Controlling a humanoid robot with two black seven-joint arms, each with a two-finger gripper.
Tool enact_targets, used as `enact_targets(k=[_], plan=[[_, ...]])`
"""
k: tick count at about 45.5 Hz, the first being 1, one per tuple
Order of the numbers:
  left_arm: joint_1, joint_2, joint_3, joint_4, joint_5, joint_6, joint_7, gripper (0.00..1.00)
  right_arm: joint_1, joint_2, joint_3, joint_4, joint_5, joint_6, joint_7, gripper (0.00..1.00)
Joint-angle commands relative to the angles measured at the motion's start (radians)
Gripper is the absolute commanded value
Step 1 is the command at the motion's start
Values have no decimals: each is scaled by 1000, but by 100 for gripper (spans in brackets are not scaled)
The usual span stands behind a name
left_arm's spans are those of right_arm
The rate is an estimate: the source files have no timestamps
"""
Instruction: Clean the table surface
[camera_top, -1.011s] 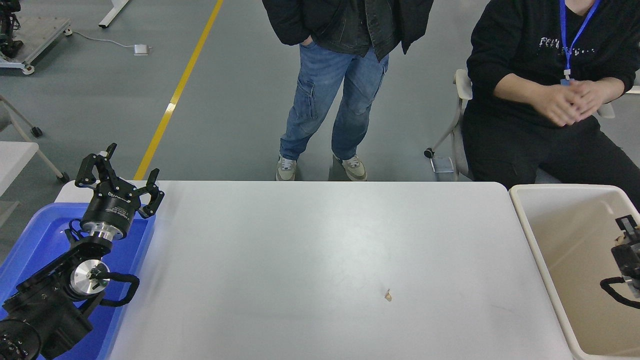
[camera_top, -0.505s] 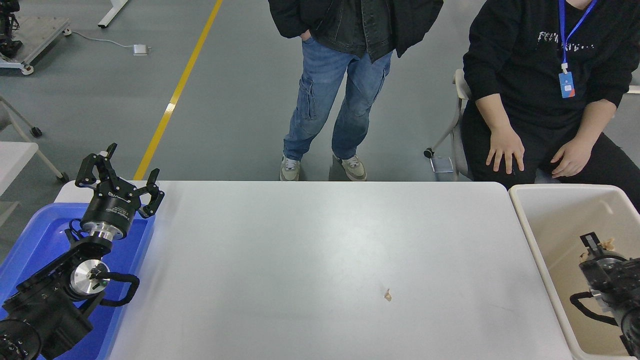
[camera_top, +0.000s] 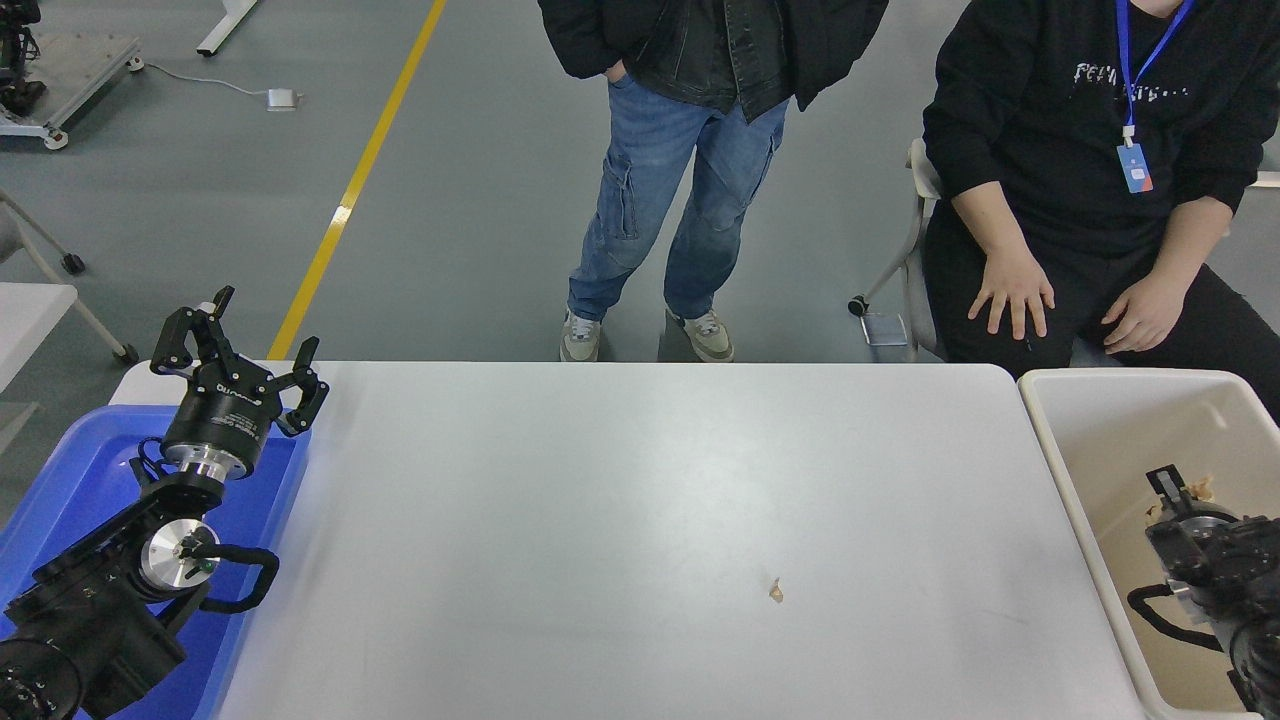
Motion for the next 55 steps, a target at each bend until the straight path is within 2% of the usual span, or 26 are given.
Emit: enact_targets(k=[1,13,19,23,32,40,48,55], plan=[[0,1,0,0,0,0,0,100,-4,7,1,-1,1,-37,0,51],[0,0,0,0,0,0,0,100,-5,5,1,-4,1,-43,0,78],[0,1,0,0,0,0,0,100,-5,4,6,-3,1,-45,0,82],[0,0,0,0,0,0,0,100,-5,4,7,-1,1,-43,0,96],[0,0,0,0,0,0,0,100,7,-7,38,3,2,-33,-6,98],[0,1,0,0,0,0,0,100,64,-45,173,75,2,-33,1,98],[0,1,-2,0,0,0,0,100,185,-113,320,197,2,-34,7,98],[0,1,0,0,0,0,0,100,298,-159,389,229,2,-31,7,98]])
